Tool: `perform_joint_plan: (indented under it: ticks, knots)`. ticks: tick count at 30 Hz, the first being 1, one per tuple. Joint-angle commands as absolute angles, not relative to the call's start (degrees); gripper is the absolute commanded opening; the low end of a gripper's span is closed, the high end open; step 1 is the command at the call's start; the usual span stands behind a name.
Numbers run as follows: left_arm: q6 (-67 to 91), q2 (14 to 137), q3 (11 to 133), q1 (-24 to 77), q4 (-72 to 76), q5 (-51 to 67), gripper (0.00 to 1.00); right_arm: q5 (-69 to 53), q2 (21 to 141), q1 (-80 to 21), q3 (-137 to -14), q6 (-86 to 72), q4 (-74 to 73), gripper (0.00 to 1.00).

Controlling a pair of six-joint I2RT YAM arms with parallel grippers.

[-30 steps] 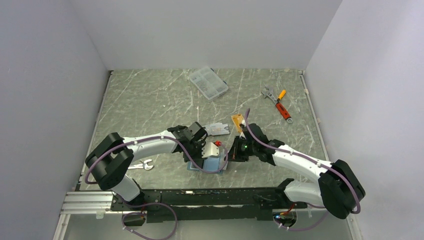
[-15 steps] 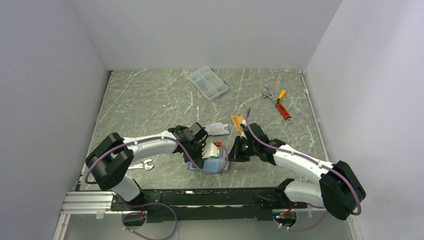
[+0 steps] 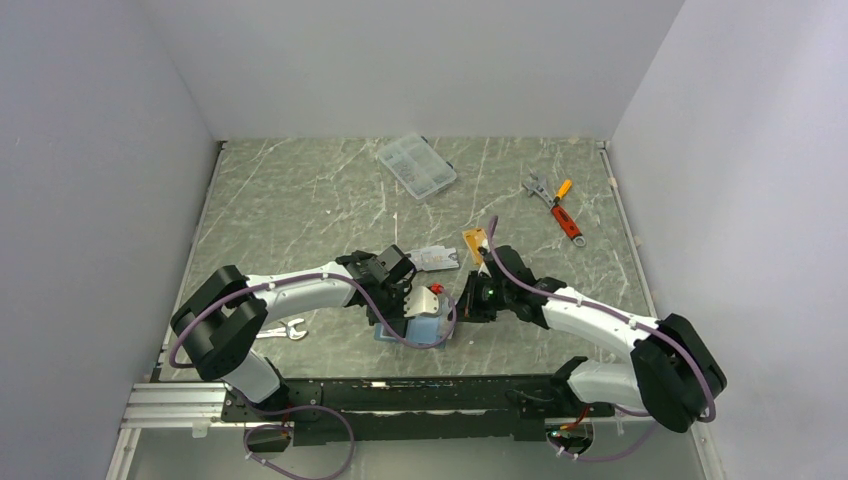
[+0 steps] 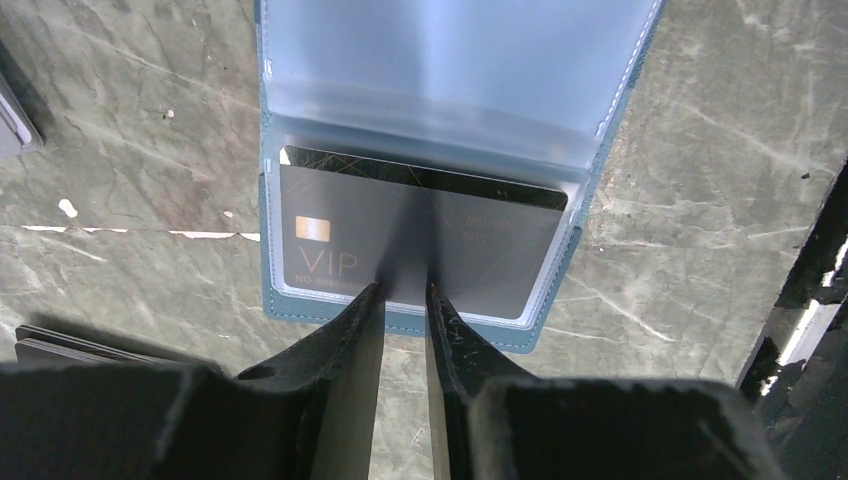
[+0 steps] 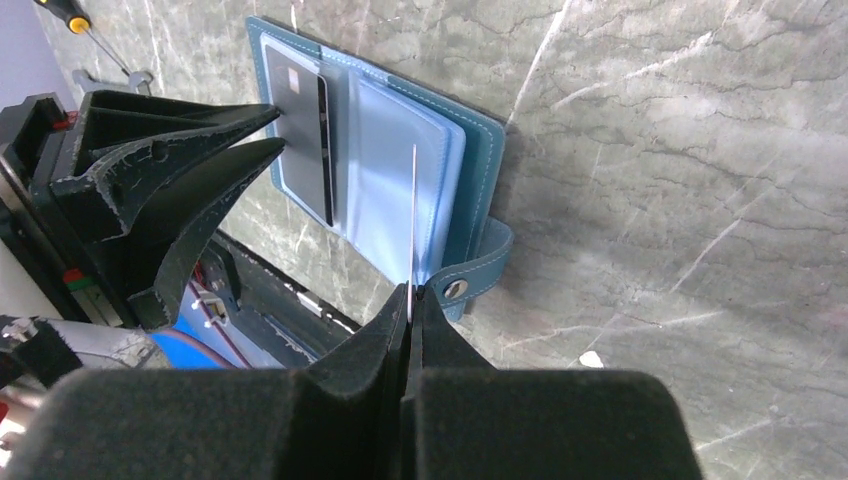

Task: Put the credit cards into the card holder
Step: Insert the credit card into the card holder.

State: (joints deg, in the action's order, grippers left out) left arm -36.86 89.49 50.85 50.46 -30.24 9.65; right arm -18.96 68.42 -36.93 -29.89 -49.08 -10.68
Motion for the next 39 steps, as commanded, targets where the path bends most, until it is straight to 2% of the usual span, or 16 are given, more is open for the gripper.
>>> perform_joint_plan:
  ticks: [1,33,39]
  knots:
    - [-37.1,87.7,50.9,50.8,-31.8,9.8,0.27,-19.0,69.8,-36.7,-30.1,-49.0,-8.0,0.0]
    - [-37.3,86.8,50.1,50.8,-32.0,9.5,0.24,-19.1,71.5,-36.7,-26.5,-50.5,-4.1,0.0]
    - [-37.3,86.9,50.2,50.8,-32.1,9.5,0.24,-17.2,70.2,-36.6,-27.8,-48.5,-8.1,0.0]
